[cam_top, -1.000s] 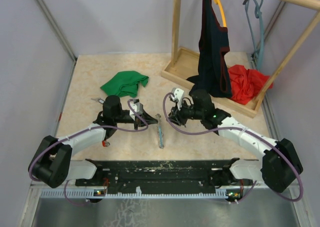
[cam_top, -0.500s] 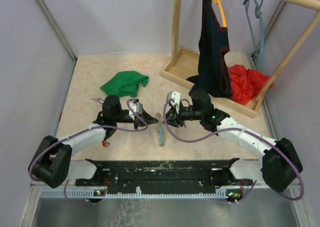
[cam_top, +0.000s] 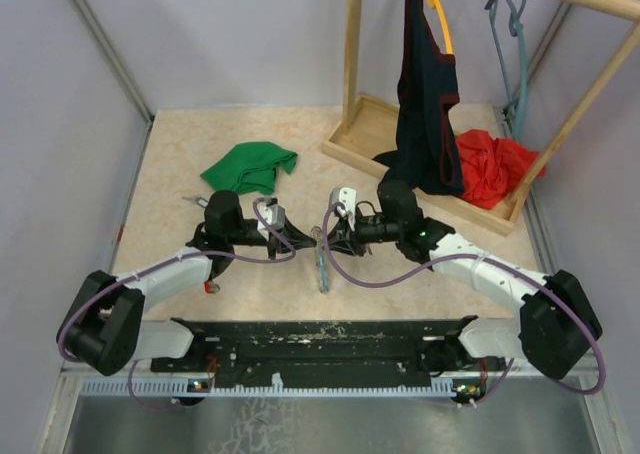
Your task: Put the keys on the keyring
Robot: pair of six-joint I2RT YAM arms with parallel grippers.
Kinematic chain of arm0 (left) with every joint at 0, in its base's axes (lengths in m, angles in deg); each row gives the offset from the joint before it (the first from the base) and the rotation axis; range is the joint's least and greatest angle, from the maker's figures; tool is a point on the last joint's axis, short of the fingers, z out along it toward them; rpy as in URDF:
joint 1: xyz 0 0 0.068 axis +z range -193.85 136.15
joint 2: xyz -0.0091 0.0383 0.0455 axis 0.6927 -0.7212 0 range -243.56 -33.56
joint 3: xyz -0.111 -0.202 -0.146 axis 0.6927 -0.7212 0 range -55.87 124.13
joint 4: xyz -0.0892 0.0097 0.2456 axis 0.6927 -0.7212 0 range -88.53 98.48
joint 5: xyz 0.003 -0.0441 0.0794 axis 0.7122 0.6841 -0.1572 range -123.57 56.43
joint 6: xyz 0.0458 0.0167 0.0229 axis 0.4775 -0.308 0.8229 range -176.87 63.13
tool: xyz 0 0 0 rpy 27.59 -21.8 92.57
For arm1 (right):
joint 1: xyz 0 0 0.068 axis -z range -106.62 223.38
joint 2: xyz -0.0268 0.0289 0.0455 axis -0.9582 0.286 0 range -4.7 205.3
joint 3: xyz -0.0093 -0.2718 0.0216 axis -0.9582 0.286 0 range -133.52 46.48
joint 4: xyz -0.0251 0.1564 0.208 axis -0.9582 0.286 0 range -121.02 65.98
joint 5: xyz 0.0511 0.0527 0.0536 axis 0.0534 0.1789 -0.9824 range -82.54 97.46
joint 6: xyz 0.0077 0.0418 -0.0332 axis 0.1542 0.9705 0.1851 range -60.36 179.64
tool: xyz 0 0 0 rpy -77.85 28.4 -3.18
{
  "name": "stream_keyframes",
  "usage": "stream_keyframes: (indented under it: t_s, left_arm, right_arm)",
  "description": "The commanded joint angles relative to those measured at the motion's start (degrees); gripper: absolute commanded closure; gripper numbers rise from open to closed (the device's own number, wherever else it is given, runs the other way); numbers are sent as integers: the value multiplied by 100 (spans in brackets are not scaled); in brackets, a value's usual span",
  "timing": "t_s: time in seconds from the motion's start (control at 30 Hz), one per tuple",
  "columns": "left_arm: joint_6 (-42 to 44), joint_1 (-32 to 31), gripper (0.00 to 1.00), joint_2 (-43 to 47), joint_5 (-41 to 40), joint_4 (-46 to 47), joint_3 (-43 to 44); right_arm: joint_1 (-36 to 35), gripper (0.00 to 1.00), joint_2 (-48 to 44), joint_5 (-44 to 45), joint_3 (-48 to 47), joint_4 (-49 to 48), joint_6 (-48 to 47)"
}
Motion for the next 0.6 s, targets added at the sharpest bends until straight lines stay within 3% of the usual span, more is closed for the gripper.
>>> stream_keyframes:
  t_s: [0.0, 0.57]
  left_arm:
    - [-34, -26, 100, -40, 208, 226, 24]
    - [-76, -24, 100, -72, 236, 239, 41]
  right_arm:
    - [-60, 85, -1, -183, -289, -241, -113]
    - [-78, 94, 84, -274, -350, -242, -98]
